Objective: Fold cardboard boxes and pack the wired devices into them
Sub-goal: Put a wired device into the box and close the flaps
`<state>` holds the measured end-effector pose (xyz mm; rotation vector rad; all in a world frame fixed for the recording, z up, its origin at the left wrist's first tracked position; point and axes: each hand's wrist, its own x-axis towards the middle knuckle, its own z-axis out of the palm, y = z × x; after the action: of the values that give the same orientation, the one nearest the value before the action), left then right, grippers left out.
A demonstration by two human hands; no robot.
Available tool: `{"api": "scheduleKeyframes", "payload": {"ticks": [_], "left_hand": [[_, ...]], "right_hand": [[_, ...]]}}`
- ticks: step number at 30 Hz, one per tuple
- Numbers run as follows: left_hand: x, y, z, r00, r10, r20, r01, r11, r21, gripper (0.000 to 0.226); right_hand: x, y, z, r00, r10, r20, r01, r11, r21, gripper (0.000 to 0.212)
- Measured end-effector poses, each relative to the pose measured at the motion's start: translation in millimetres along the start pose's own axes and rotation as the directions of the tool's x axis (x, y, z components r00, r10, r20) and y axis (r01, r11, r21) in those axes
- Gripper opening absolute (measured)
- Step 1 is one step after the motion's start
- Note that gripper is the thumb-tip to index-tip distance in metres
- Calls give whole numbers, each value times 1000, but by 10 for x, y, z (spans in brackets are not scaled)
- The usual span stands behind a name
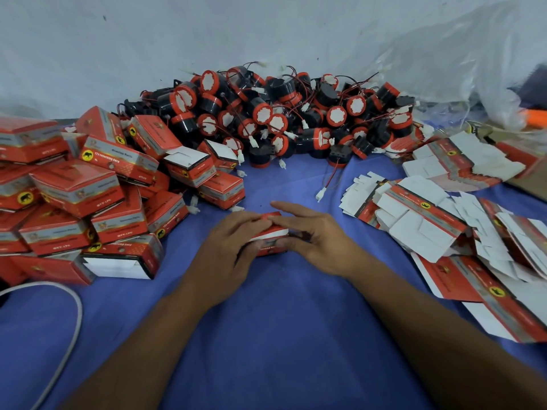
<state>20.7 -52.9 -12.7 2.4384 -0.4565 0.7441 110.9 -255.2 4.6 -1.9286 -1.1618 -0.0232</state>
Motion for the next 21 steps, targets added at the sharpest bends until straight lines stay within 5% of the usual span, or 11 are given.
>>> {"api": "scheduleKeyframes", "payload": {"ticks": [6,12,17,21], "left_hand": [[-22,-56,15,1000,-12,17,12,1000,27,38],[-30,-17,-5,999,-21,37,20,999,41,39],[-14,46,-64,935,-352,-42,325,898,-297,62],[-3,30,-57,903,-425,67,418,829,-372,70]], "right_hand": [[5,32,20,997,-83,5,83,986,-147,42],[0,14,76,983,-122,-135,115,992,-61,32],[9,26,59,973,-51,-223,54,999,7,21],[55,-39,99,945,-253,-209,214,957,-195,13]]}}
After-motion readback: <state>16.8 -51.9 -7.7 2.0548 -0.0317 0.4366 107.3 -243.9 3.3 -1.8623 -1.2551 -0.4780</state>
